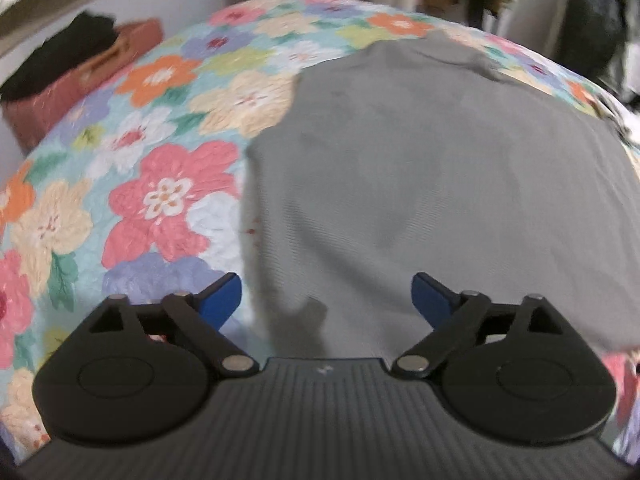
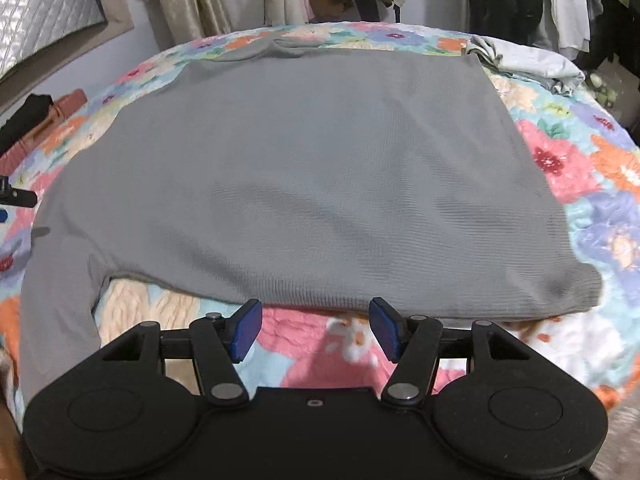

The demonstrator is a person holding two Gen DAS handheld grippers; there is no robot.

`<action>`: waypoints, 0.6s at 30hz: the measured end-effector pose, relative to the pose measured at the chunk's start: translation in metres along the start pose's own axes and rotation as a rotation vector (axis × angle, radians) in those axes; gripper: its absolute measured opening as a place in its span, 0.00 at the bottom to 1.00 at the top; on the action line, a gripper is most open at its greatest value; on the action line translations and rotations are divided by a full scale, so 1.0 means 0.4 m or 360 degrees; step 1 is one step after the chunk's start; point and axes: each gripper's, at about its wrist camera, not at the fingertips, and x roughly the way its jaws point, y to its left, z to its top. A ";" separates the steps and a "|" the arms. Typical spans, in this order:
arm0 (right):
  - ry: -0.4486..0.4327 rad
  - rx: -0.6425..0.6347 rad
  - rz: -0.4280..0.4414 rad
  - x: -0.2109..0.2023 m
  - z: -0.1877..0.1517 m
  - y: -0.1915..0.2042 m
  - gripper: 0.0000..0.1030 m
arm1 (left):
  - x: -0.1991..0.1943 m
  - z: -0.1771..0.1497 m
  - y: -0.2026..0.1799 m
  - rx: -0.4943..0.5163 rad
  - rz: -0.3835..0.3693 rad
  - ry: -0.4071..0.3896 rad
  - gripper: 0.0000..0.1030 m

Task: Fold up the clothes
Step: 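Lay the hem flat with both grippers and open them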

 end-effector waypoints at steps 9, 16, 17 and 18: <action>-0.0041 -0.0094 0.0009 -0.109 0.016 0.050 0.63 | -0.108 -0.082 -0.132 0.0087 -0.0081 0.0024 0.94; -0.0063 -0.0129 0.0064 -0.194 0.029 0.094 0.66 | -0.203 -0.166 -0.186 0.0080 -0.0230 0.0034 0.94; -0.0066 -0.0134 0.0072 -0.206 0.031 0.101 0.66 | -0.209 -0.174 -0.192 0.0071 -0.0224 0.0050 0.94; -0.0062 -0.0141 0.0063 -0.213 0.029 0.105 0.66 | -0.214 -0.180 -0.197 0.0063 -0.0220 0.0068 0.94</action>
